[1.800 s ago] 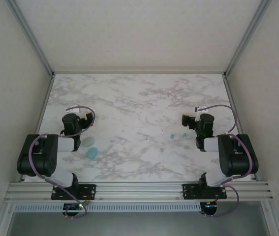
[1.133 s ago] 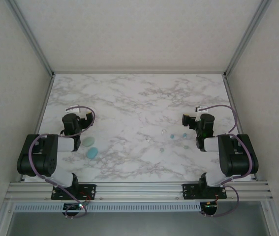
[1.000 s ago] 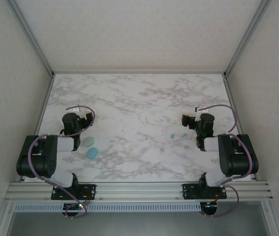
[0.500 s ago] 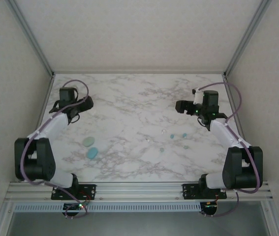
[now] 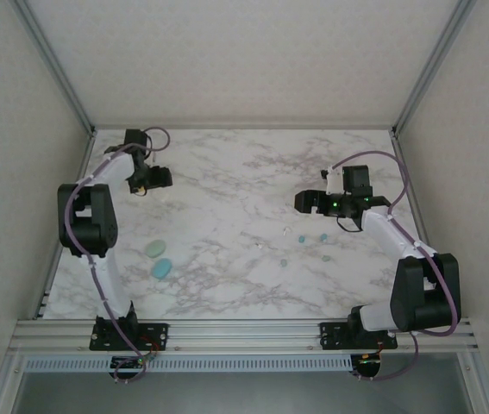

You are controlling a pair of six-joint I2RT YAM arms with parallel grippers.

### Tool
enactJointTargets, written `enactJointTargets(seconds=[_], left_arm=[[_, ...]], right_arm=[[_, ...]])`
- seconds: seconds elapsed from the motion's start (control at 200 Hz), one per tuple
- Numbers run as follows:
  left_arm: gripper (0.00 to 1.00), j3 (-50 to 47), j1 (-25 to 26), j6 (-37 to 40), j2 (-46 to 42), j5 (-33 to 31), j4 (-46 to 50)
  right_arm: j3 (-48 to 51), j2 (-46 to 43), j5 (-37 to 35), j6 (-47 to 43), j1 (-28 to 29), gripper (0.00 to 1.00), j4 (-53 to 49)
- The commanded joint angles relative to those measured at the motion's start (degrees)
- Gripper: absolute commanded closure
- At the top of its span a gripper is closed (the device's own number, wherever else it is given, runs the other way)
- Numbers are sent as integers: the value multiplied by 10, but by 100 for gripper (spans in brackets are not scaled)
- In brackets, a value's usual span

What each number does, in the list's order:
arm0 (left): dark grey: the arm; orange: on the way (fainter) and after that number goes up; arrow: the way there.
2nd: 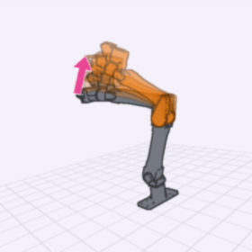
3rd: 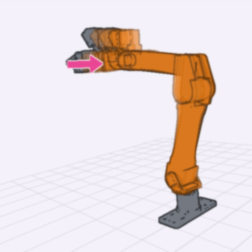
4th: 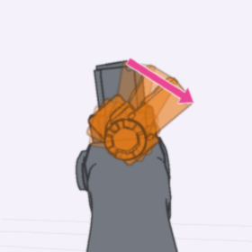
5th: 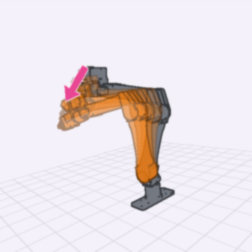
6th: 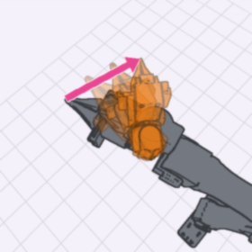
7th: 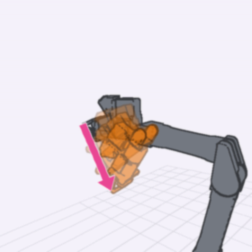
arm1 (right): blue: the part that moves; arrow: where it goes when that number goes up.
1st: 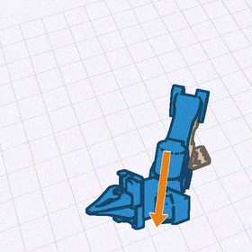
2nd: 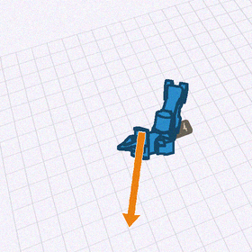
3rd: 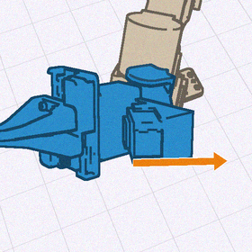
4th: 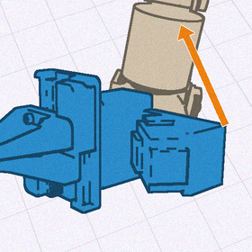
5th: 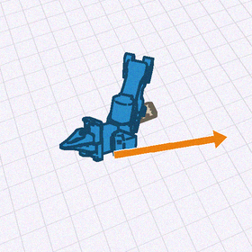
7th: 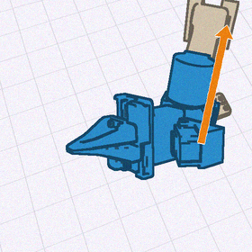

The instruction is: Insert the wireless bluetooth earbuds into the charging case

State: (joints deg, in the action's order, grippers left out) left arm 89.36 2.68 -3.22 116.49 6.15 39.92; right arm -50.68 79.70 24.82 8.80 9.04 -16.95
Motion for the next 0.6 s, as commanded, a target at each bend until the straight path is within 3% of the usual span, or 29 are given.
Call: enactJointTargets(seconds=[0.0, 0.405, 0.596], left_arm=[[21, 40, 22, 94, 31, -22, 109], [19, 108, 43, 205, 100, -111, 159], [29, 135, 48, 215, 123, -104, 177]], right_arm=[[0, -8, -14, 3, 4, 5, -24], [6, -10, -28, -8, 4, 2, -46], [7, -12, -31, -9, 4, 1, -52]])
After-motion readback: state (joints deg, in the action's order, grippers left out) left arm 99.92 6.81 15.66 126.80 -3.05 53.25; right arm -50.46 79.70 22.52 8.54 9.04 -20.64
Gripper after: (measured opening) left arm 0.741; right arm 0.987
